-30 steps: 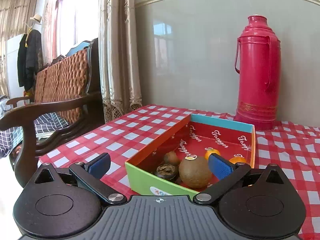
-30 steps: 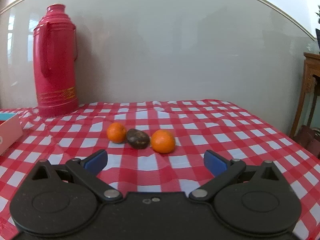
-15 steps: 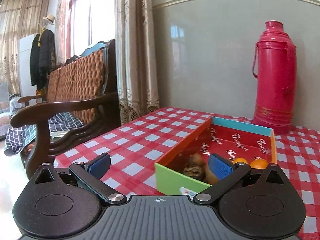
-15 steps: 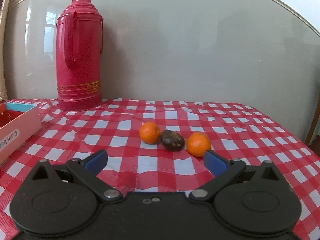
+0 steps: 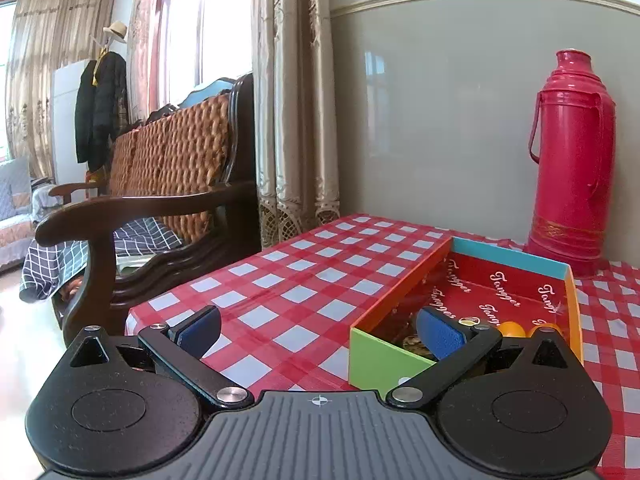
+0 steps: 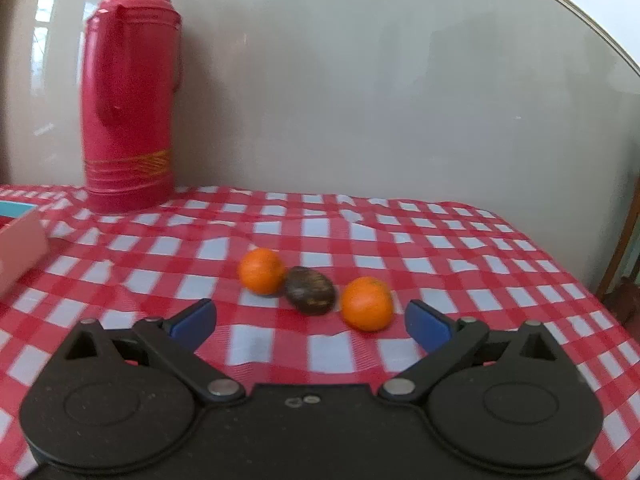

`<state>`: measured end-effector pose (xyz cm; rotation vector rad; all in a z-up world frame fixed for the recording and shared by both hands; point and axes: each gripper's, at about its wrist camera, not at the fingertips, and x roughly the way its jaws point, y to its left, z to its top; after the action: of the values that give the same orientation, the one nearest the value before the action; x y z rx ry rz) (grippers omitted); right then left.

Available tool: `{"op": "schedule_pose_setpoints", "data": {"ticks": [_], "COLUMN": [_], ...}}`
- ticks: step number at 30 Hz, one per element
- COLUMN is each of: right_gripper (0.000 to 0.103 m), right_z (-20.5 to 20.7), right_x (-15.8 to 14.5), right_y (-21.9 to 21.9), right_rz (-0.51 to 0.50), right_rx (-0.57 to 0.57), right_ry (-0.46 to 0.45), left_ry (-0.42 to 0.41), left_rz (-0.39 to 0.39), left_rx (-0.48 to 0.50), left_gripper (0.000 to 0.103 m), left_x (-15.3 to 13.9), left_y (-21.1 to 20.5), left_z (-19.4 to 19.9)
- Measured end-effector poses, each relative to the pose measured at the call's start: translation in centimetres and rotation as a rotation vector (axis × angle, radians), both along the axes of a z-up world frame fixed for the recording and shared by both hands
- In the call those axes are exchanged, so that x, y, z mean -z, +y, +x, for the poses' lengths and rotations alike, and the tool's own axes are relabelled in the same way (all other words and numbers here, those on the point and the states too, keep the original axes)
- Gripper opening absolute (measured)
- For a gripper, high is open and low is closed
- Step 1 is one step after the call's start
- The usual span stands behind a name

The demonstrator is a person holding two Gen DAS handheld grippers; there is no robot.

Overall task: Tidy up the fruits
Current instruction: 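Reach the right gripper to a large orange and close on it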

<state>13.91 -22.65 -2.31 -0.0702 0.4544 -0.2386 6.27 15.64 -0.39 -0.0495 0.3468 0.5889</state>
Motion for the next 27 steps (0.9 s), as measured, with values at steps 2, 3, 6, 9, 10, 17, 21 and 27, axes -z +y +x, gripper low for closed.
{"op": "schedule_pose_setpoints", "data": {"ticks": [2,3,6,9,10,17,21,27], "right_gripper": [0.094,0.093,0.089,0.084,0.083,0.076,0.075,0.054], "right_z": [0.5,0.9,1.5,2.1,2.2,3.2,3.9,4.8], "right_x": [0.0,0.1,0.1,0.1,0.2,0.6,0.8,1.2], "right_y": [-0.9,-1.3,-2.6,-3.9,-4.3,-5.1,-5.3,-5.9], "right_rz": [0.005,0.006,0.026,0.058,0.076,0.101,0.104,0.118], "right_rx": [0.013,0.018,0.029,0.039,0.040,0.044,0.050,0.045], "right_ry": [0.010,0.018,0.027,0.045,0.049,0.081,0.105,0.142], "left_ry": [0.003,0.003,0.004,0.005,0.005,0.008,0.010,0.011], "left_rz": [-0.003,-0.002,0.004,0.008,0.008,0.019,0.019,0.023], "left_rx": [-0.001,-0.002,0.002,0.006,0.007,0.016,0.017,0.018], "left_gripper": [0.103,0.103,0.103,0.103,0.103,0.103,0.103,0.103], "left_x": [0.0,0.1,0.1,0.1,0.1,0.1,0.1,0.1], "left_y": [0.0,0.0,0.0,-0.1,-0.1,-0.5,-0.6,-0.6], "left_z": [0.1,0.1,0.1,0.2,0.2,0.4,0.5,0.5]}}
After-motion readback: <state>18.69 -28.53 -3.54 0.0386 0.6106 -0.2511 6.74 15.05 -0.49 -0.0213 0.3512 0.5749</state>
